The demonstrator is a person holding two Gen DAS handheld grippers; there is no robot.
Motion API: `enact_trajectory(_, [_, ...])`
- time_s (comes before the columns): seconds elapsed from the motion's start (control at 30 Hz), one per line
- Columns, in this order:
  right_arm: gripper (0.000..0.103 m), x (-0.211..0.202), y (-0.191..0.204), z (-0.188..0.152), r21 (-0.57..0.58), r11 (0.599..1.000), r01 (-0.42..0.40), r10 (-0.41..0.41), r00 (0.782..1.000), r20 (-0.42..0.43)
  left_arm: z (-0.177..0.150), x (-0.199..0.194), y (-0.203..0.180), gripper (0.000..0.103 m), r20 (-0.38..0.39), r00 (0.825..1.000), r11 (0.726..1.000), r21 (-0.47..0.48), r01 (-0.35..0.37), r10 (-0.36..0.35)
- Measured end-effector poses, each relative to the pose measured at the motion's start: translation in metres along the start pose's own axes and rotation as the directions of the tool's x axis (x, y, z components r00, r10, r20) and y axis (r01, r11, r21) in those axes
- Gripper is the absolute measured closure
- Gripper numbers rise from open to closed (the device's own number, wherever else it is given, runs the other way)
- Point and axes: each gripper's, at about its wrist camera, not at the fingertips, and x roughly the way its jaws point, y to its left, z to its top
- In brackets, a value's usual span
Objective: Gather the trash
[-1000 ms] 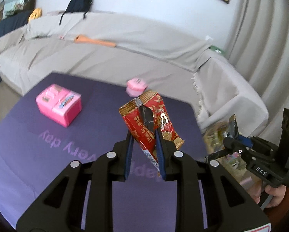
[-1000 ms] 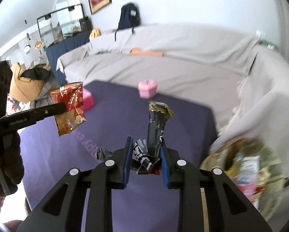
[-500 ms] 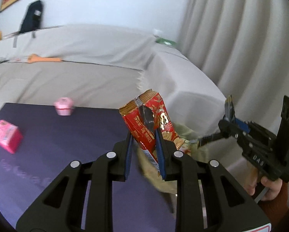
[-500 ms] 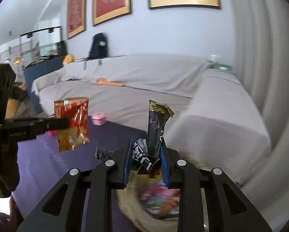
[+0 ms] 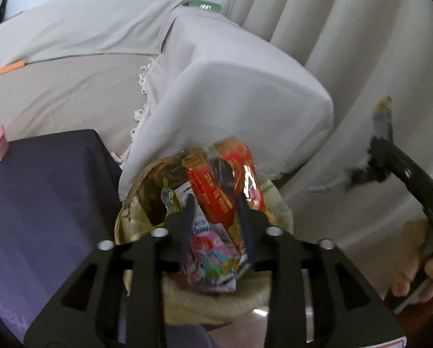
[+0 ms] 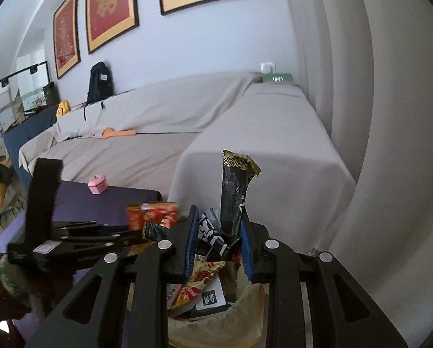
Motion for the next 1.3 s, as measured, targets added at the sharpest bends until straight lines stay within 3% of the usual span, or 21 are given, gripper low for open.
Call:
enact_trajectory(0.03, [0.077,0.005,-0.002,-0.003,0.009,1.000,-0.001,0.001,1.000,-0.009,0.000,0.004,0.005,0.057,0.001,1.000,1.000,-0.019,0.000,0.000])
enact_trajectory(0.13, [0.077,0.017,-0.006,-0.011,0.032,0.999,-0.015,0.016,0.999,-0.033,-0.004,0.001,0.018,0.053,0.008,1.000,0.998,-0.058,-0.008,0.009])
enact_trajectory(0.3, [0.077,0.043,0.002,-0.023,0.059,0.996,-0.071,0.075,0.995,-0.069,-0.018,-0.027,0.036,0.051,0.045,0.993,0.989,-0.103,-0.107,0.112])
enact_trajectory(0.47, [0.077,0.072,0.025,-0.038,0.060,0.990,-0.125,0.131,0.985,-0.113,-0.041,-0.077,0.043,0.044,0.115,0.968,0.971,-0.113,-0.211,0.224])
enact_trajectory(0.57, [0.077,0.103,0.040,-0.050,0.060,0.987,-0.151,0.159,0.970,-0.182,-0.058,-0.106,0.044,0.041,0.134,0.949,0.954,-0.138,-0.268,0.286])
enact_trajectory(0.7, [0.077,0.149,0.050,-0.084,0.033,0.996,-0.087,0.093,0.937,-0.336,-0.077,-0.134,0.043,0.034,0.159,0.934,0.942,-0.159,-0.295,0.320])
enact_trajectory(0.77, [0.077,0.157,0.050,-0.097,0.026,0.998,-0.057,0.063,0.930,-0.361,-0.089,-0.148,0.045,0.025,0.173,0.926,0.934,-0.188,-0.304,0.337])
enact_trajectory(0.87, [0.068,0.149,0.048,-0.102,0.047,0.997,-0.057,0.070,0.937,-0.341,-0.106,-0.162,0.045,0.019,0.183,0.911,0.920,-0.209,-0.331,0.369])
enact_trajectory(0.93, [0.053,0.138,0.052,-0.101,0.029,0.999,-0.045,0.052,0.945,-0.322,-0.117,-0.170,0.042,0.017,0.189,0.899,0.911,-0.209,-0.355,0.394])
enact_trajectory(1.13, [0.049,0.089,0.071,-0.094,-0.037,0.999,-0.002,-0.007,0.973,-0.231,-0.151,-0.192,0.029,0.015,0.200,0.872,0.888,-0.217,-0.405,0.447])
enact_trajectory(1.3, [0.049,0.034,0.087,-0.093,-0.045,0.998,-0.032,0.025,0.987,-0.161,-0.173,-0.205,0.011,0.015,0.225,0.853,0.879,-0.202,-0.431,0.470])
